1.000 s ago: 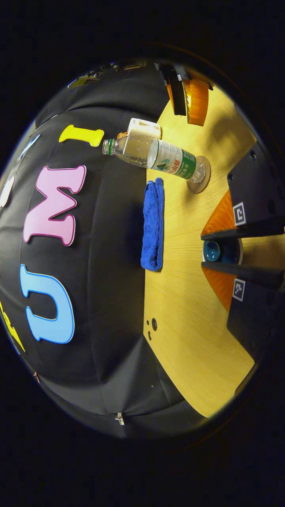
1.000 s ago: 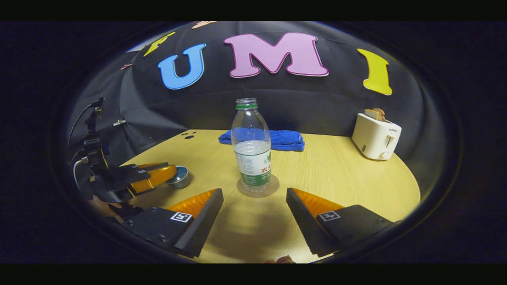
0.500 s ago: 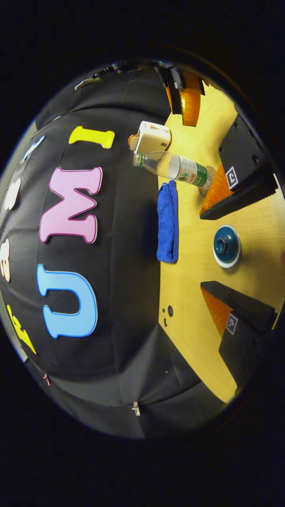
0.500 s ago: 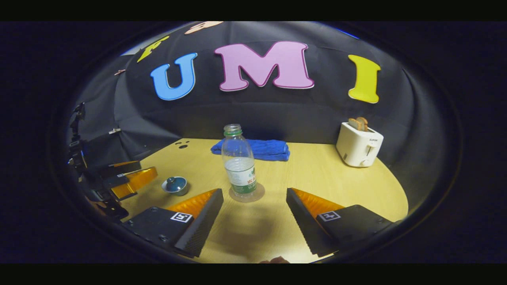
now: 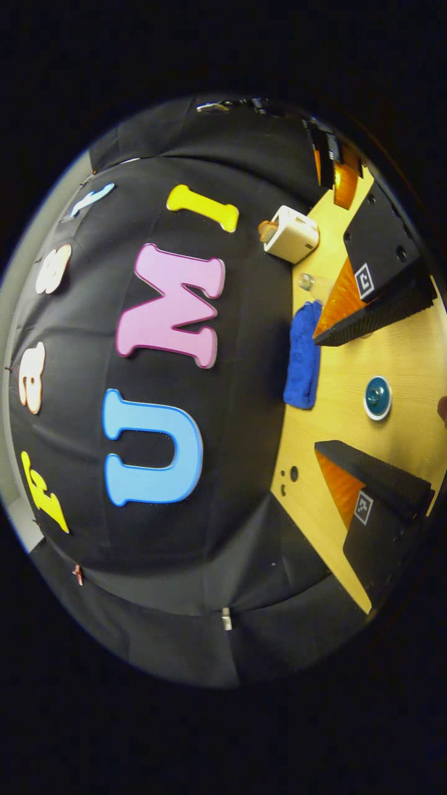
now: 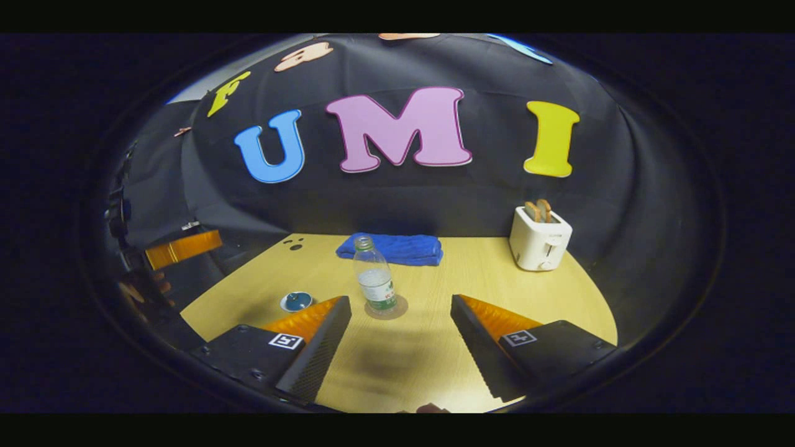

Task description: Open the teacup lid with one hand, grasp the water bottle and pour water into the teacup with the other hand; after pouring, place the water bottle on the coaster and then close the teacup lid.

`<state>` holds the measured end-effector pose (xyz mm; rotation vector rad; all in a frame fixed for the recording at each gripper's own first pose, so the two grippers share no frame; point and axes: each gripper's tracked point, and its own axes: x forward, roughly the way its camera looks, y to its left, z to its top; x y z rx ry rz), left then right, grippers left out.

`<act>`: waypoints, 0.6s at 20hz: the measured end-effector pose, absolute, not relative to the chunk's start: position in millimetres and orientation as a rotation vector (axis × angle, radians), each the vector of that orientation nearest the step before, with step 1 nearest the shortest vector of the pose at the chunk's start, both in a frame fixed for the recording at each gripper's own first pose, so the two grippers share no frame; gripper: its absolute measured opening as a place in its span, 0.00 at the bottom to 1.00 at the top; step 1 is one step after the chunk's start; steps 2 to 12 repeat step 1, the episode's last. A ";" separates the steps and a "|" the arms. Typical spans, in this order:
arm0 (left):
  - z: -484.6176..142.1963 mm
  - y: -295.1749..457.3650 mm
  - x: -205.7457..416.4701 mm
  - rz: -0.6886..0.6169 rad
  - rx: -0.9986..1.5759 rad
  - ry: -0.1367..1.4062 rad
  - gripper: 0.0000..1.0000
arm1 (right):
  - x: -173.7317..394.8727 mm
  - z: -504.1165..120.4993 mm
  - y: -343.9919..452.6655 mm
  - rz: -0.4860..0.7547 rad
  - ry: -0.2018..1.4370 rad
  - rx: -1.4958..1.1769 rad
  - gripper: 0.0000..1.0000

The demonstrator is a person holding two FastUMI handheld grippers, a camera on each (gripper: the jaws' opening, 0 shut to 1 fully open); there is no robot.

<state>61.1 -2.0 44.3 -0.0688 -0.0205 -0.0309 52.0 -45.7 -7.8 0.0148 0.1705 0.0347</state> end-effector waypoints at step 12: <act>61.9 -3.4 58.1 -0.034 -0.055 -0.046 0.95 | 46.1 0.6 -47.7 0.031 0.157 0.008 1.00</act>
